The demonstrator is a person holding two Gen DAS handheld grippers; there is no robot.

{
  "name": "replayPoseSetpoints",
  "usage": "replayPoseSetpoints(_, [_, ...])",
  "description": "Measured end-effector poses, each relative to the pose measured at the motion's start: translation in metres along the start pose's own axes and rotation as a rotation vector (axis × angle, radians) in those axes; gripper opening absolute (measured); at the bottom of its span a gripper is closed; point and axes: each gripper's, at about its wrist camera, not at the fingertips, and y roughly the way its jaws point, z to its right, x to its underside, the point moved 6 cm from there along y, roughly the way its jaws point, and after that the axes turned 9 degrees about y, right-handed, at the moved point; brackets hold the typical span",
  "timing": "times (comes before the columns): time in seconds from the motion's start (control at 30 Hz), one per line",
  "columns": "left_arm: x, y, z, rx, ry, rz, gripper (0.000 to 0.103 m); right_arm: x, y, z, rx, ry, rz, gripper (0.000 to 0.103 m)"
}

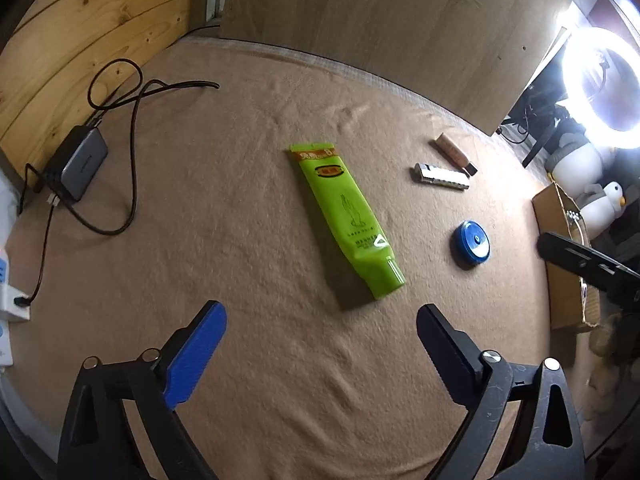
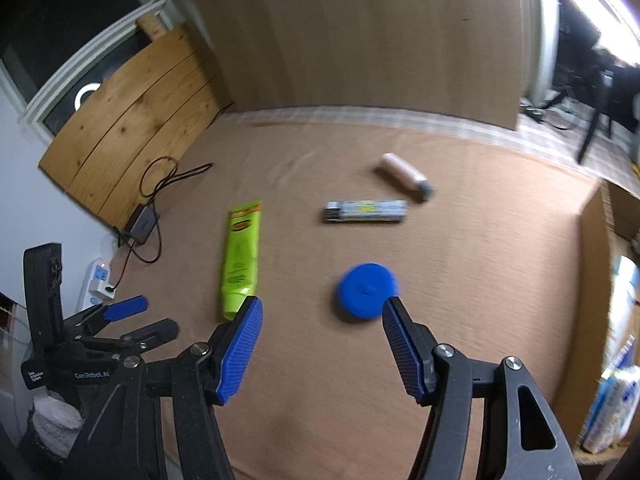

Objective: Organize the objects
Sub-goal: 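Close the right tool on the lime-green tube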

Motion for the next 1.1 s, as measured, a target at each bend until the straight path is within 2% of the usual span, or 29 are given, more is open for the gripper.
replayPoseSetpoints(0.17, [-0.009, 0.022, -0.004, 0.069, 0.009, -0.042, 0.082, -0.002, 0.043, -0.020, -0.058, 0.037, -0.102, 0.056])
replayPoseSetpoints(0.23, [-0.011, 0.033, -0.002, 0.088, 0.022, -0.067, 0.071, -0.001, 0.059, -0.028, -0.080, 0.046, -0.141, 0.052])
replayPoseSetpoints(0.4, [-0.017, 0.047, 0.000, 0.144, 0.033, -0.088, 0.064, -0.002, 0.093, -0.046, -0.104, 0.046, -0.215, 0.044])
replayPoseSetpoints(0.53, [-0.021, 0.055, 0.001, 0.187, 0.021, -0.101, 0.053, -0.001, 0.110, -0.054, -0.126, 0.068, -0.255, 0.039])
replayPoseSetpoints(0.87, [-0.027, 0.065, 0.009, 0.264, 0.013, -0.098, 0.049, 0.002, 0.123, -0.054, -0.152, 0.104, -0.309, 0.029])
replayPoseSetpoints(0.97, [-0.028, 0.067, 0.015, 0.293, 0.017, -0.098, 0.043, 0.003, 0.125, -0.054, -0.168, 0.115, -0.318, 0.025])
replayPoseSetpoints(1.0, [-0.029, 0.069, 0.019, 0.311, 0.023, -0.103, 0.038, 0.003, 0.126, -0.055, -0.175, 0.119, -0.325, 0.025])
replayPoseSetpoints(1.1, [-0.029, 0.070, 0.025, 0.297, 0.047, -0.097, 0.037, 0.006, 0.128, -0.057, -0.170, 0.105, -0.325, 0.025])
